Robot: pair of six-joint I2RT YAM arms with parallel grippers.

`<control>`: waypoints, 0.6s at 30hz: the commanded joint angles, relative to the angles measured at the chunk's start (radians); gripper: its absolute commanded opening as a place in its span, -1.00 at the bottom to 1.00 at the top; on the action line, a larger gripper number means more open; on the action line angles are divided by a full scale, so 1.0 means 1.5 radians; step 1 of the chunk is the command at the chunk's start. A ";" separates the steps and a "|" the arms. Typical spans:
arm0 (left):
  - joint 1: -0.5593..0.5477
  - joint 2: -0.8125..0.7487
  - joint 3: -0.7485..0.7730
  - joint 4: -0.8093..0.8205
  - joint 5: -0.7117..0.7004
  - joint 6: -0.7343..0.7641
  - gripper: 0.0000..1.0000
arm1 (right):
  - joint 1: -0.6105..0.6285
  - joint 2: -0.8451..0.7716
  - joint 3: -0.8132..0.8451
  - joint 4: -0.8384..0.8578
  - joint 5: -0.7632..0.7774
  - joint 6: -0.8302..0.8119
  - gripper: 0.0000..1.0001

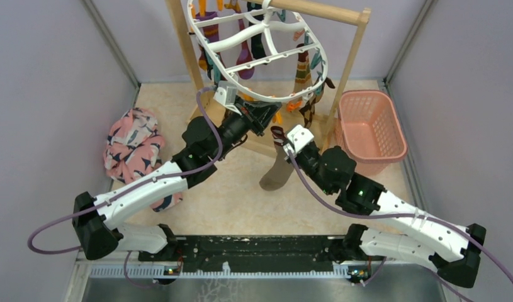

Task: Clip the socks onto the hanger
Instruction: Clamp the sock onto the hanger.

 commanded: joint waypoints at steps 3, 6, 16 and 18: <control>0.008 0.001 0.005 -0.018 -0.012 0.017 -1.00 | 0.036 -0.040 -0.040 0.168 0.190 -0.063 -1.00; 0.010 0.000 0.000 -0.016 -0.012 0.014 -1.00 | 0.076 -0.035 -0.065 0.238 0.253 -0.091 -1.00; 0.013 -0.005 -0.005 -0.013 -0.022 0.014 -1.00 | 0.133 0.015 -0.049 0.289 0.282 -0.110 -1.00; 0.013 -0.007 -0.008 -0.013 -0.023 0.015 -1.00 | 0.134 0.014 -0.044 0.285 0.283 -0.112 -1.00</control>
